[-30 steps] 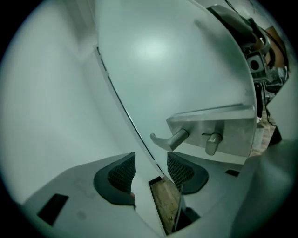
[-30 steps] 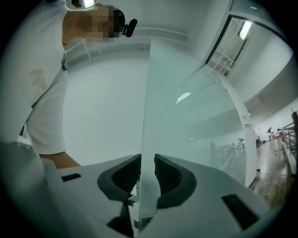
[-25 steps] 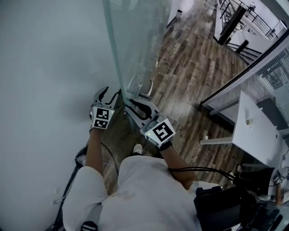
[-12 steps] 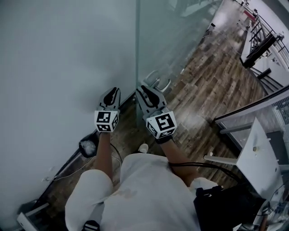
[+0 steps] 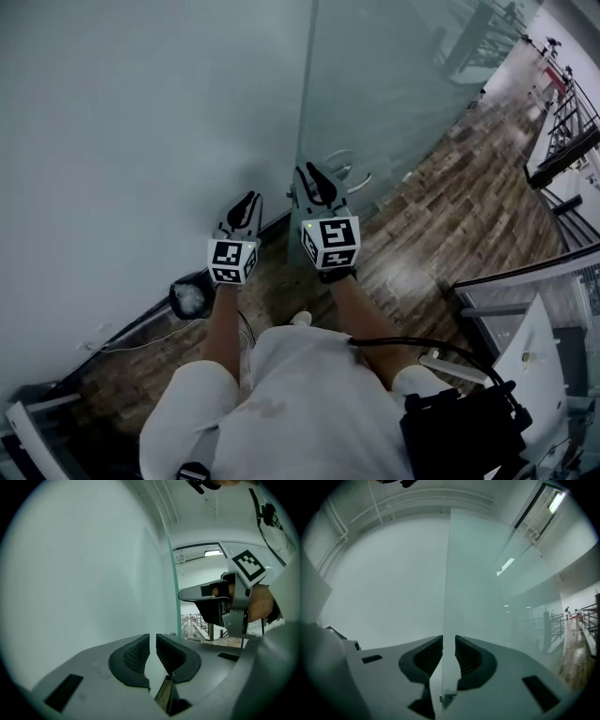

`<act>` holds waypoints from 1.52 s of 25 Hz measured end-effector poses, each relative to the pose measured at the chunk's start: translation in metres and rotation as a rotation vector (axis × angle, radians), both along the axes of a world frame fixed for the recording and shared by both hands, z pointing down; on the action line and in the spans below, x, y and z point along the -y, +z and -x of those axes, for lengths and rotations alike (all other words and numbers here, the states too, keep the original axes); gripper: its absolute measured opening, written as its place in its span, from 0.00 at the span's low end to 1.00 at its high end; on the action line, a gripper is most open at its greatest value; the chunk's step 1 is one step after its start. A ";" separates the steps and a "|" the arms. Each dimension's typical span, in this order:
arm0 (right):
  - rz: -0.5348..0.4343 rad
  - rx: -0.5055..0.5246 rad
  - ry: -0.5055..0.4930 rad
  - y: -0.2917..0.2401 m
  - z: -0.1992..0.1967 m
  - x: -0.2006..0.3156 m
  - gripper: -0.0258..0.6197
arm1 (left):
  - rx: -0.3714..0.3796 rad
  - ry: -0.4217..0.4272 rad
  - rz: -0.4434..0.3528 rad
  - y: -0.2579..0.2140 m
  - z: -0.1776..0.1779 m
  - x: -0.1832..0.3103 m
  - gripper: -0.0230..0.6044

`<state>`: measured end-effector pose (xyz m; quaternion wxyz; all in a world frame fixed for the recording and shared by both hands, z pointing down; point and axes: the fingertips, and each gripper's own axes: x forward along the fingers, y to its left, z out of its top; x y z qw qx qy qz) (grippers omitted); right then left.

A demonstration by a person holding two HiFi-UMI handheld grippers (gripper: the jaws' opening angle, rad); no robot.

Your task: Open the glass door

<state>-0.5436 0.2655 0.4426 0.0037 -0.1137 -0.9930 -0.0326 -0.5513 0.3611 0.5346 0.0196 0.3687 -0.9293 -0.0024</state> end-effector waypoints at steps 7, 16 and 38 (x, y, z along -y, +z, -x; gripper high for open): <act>-0.046 -0.007 -0.010 0.002 0.049 -0.015 0.17 | -0.012 -0.065 0.007 0.004 0.007 -0.025 0.11; -0.082 -0.015 -0.021 0.000 0.108 -0.025 0.16 | -0.034 -0.114 0.009 0.008 0.006 -0.037 0.11; -0.123 -0.004 -0.032 0.005 0.173 -0.023 0.06 | -0.115 -0.040 -0.077 0.011 0.008 0.003 0.11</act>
